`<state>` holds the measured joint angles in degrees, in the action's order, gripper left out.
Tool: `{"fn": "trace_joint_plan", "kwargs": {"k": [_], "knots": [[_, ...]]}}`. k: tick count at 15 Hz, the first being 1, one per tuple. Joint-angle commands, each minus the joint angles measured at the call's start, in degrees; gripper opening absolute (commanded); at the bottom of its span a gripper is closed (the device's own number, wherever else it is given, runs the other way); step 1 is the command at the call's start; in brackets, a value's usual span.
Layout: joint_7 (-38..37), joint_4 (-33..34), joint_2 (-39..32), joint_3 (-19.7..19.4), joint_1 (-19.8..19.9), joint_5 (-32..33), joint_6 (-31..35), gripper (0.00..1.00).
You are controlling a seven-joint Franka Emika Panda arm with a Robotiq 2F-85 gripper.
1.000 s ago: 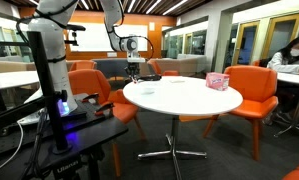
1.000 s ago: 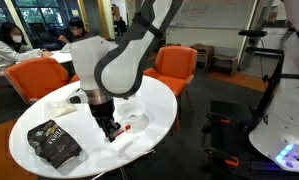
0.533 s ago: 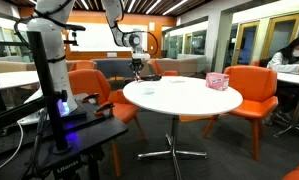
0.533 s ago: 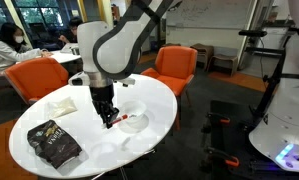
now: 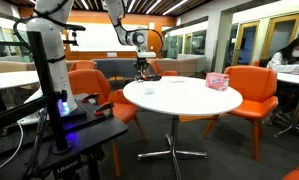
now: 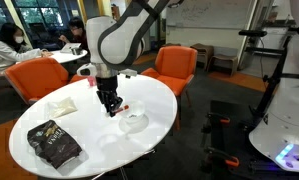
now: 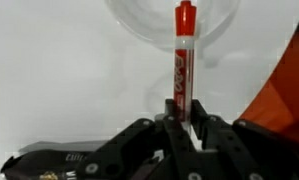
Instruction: Pick up the pen from the table and put it in the white bowl
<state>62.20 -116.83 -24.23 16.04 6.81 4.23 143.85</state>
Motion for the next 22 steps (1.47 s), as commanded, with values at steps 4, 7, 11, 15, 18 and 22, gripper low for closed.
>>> {"fn": "trace_joint_plan", "kwargs": {"k": [4,7,11,15,18,22], "knots": [[9.7,-0.2,0.1,-1.2,2.6,-3.7,1.2,0.05],[15.3,0.0,-0.6,-0.3,4.5,-7.8,0.9,0.05],[23.3,-0.1,-1.1,0.1,6.6,-14.2,0.1,0.05],[28.0,-0.4,-0.8,-0.5,7.7,-18.6,-1.3,0.05],[30.2,-0.5,-0.7,-1.0,8.1,-20.7,-2.8,0.05],[30.2,-0.4,-0.5,-1.7,7.8,-23.0,-4.0,0.53]]}}
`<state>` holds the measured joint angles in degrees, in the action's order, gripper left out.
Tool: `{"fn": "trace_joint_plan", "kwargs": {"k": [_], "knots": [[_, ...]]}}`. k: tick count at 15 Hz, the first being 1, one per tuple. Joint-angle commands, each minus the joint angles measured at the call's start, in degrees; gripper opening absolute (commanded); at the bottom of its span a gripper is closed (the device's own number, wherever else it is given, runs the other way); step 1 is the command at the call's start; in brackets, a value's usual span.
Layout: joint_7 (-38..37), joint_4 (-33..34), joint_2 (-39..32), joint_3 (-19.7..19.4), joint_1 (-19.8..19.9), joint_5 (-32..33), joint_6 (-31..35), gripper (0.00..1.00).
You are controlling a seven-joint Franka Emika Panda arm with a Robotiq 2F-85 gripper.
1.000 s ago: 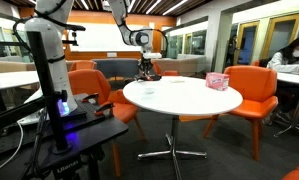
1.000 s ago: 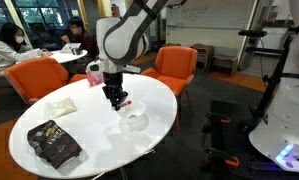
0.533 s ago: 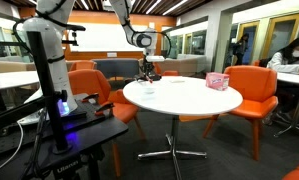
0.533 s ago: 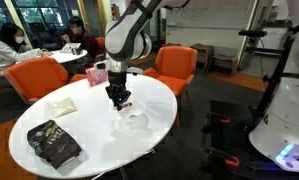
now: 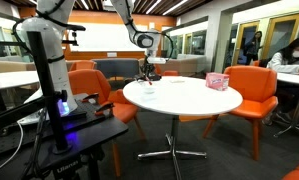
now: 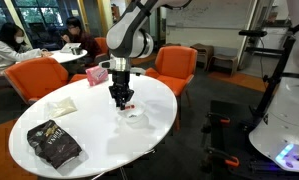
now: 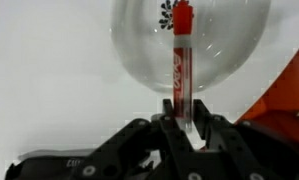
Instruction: Pick up the pen from the table and put it in the white bowl
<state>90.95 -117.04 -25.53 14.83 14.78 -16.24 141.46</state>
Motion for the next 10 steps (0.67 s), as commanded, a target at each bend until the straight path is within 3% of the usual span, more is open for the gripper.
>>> {"fn": "trace_joint_plan", "kwargs": {"k": [1,2,6,10], "knots": [[-0.1,-0.3,1.2,-1.2,-0.9,-1.9,-1.5,0.62],[-0.8,-0.8,1.6,-1.7,-1.5,-1.1,-0.7,0.68],[-17.8,-2.7,4.3,-7.2,-8.2,6.4,2.7,0.98],[-38.1,-3.2,6.9,-9.9,-13.4,14.2,0.6,1.00]]}}
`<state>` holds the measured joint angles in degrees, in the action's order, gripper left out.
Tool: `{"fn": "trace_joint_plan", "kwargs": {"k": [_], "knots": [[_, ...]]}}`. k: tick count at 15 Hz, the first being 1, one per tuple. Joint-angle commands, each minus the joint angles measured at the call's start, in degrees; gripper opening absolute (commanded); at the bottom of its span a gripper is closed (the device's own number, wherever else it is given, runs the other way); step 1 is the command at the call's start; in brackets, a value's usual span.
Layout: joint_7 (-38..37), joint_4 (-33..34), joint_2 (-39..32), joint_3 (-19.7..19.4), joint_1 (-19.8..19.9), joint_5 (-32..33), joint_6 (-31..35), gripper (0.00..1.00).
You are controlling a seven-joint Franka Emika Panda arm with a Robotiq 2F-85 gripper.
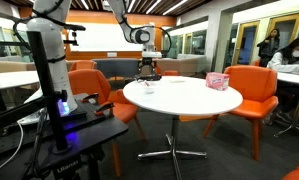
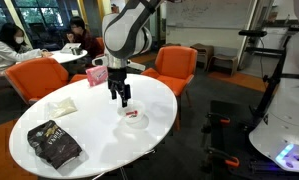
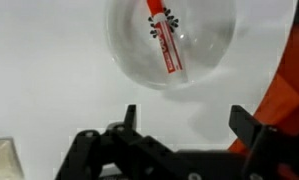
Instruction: Pick up the pen from the table and put it in the white bowl
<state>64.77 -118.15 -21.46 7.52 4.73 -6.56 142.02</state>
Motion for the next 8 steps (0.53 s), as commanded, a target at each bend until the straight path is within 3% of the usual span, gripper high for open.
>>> {"fn": "trace_joint_plan", "kwargs": {"k": [1,8], "knots": [[-16.9,-1.9,3.3,-2.9,-4.2,6.3,-1.2,1.00],[-45.2,-1.8,5.6,-3.4,-6.6,11.8,-4.4,1.00]]}}
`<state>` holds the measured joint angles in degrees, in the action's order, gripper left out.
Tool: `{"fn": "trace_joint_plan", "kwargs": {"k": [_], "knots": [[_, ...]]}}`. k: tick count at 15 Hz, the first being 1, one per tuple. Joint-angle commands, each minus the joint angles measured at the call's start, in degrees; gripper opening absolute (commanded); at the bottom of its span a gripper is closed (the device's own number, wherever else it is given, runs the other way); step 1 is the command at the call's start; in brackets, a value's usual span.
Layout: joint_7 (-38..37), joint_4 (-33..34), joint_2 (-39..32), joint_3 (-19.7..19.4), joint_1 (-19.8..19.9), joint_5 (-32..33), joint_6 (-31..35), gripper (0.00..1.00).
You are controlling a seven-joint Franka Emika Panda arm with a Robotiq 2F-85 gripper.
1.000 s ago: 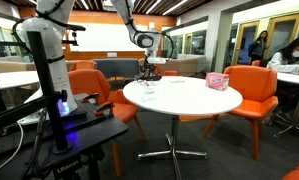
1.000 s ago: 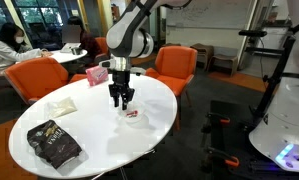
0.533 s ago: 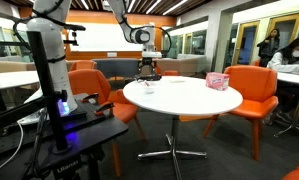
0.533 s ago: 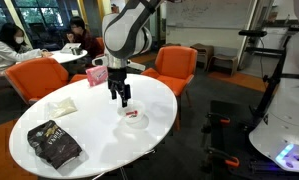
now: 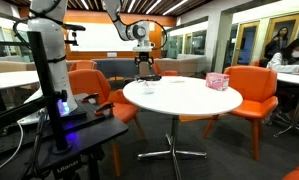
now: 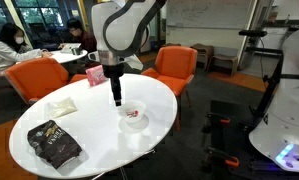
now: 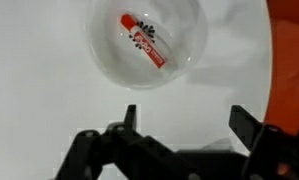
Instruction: Pick up the pen from the table and put it in the white bowl
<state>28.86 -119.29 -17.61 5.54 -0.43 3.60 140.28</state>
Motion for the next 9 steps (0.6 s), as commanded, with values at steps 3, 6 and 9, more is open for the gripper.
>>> {"fn": "trace_joint_plan", "kwargs": {"k": [3,6,9], "knots": [[-19.4,0.2,1.8,-2.4,-2.5,3.2,-7.2,1.00],[-25.0,0.8,1.6,-2.4,-3.0,3.5,-11.1,1.00],[-25.8,0.9,1.3,-2.0,-3.3,3.4,-11.6,1.00]]}}
